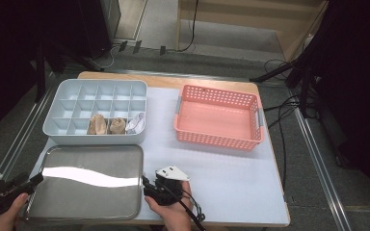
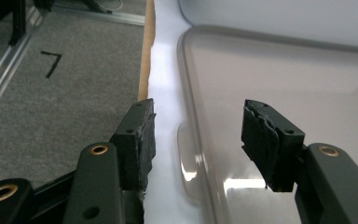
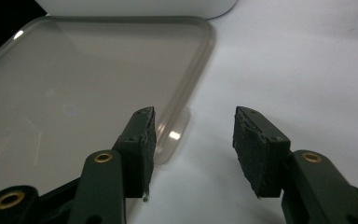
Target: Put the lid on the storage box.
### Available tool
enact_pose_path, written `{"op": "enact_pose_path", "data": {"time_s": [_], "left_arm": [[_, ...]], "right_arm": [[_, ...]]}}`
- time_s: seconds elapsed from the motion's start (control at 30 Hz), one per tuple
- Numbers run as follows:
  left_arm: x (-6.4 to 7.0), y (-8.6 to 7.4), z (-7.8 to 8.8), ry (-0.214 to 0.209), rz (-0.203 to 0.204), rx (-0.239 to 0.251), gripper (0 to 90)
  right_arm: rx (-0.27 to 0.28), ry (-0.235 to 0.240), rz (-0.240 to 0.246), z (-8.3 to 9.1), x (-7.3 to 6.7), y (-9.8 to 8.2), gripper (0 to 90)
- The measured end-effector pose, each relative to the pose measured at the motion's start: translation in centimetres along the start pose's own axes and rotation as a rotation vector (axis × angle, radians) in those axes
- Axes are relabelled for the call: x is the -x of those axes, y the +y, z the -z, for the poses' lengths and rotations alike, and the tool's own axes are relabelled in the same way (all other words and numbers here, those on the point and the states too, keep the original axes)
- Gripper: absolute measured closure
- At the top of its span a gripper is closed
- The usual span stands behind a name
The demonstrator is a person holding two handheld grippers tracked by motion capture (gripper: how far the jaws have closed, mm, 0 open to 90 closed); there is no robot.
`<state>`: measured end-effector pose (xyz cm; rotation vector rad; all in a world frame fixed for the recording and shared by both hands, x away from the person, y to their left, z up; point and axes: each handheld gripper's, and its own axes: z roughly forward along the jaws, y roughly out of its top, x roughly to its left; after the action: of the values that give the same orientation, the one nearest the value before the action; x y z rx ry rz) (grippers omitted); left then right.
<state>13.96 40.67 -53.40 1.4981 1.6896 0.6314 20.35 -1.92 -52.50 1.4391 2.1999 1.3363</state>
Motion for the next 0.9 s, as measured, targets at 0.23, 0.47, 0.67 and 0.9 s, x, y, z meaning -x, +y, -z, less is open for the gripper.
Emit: {"op": "enact_pose_path", "data": {"time_s": [0.23, 0.47, 0.67, 0.9], "left_arm": [[0.1, -0.7, 0.4, -0.004, -0.013, -0.01, 45.8], [0.6, -0.8, 0.5, -0.037, -0.014, -0.032, 50.2], [0.7, -0.9, 0.6, -0.037, -0.006, -0.035, 48.9], [0.0, -0.6, 0.7, -0.082, 0.068, -0.044, 49.8]], "right_arm": [[-0.018, 0.033, -0.094, -0.9, -0.5, -0.1, 63.4], [-0.038, 0.024, -0.15, -1.5, -0.8, -0.3, 62.7], [-0.052, 0.016, -0.157, -1.6, -1.1, -0.3, 66.5], [-0.06, 0.029, -0.214, -1.8, -1.2, -0.3, 68.8]]}}
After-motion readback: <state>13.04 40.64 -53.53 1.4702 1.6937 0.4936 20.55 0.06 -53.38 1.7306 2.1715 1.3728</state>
